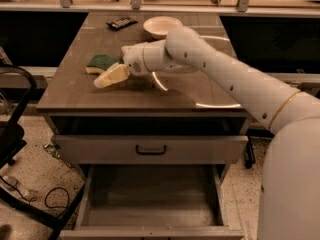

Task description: Pick sponge

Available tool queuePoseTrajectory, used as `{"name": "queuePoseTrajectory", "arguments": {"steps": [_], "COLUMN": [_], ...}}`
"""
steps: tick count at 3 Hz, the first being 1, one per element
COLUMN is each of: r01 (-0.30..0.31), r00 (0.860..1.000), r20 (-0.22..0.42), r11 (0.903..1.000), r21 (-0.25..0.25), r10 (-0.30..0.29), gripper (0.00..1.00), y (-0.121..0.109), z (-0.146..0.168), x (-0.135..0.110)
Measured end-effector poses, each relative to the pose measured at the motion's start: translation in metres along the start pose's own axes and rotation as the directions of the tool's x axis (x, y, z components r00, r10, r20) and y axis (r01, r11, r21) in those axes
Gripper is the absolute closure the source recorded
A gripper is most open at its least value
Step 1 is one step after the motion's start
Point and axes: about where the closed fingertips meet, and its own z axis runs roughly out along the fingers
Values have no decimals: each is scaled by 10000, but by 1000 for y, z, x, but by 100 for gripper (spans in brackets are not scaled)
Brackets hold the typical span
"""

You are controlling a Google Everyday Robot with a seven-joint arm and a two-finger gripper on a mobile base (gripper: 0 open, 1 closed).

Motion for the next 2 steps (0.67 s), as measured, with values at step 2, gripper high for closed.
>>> {"name": "queuePoseTrajectory", "arguments": {"steps": [2], "r01": [-109], "r00": [9999], "r20": [112], "r11": [9997], "r21": [-221], "r10": [111], "gripper": [48], "y": [5], "z": [21], "x": [14]}}
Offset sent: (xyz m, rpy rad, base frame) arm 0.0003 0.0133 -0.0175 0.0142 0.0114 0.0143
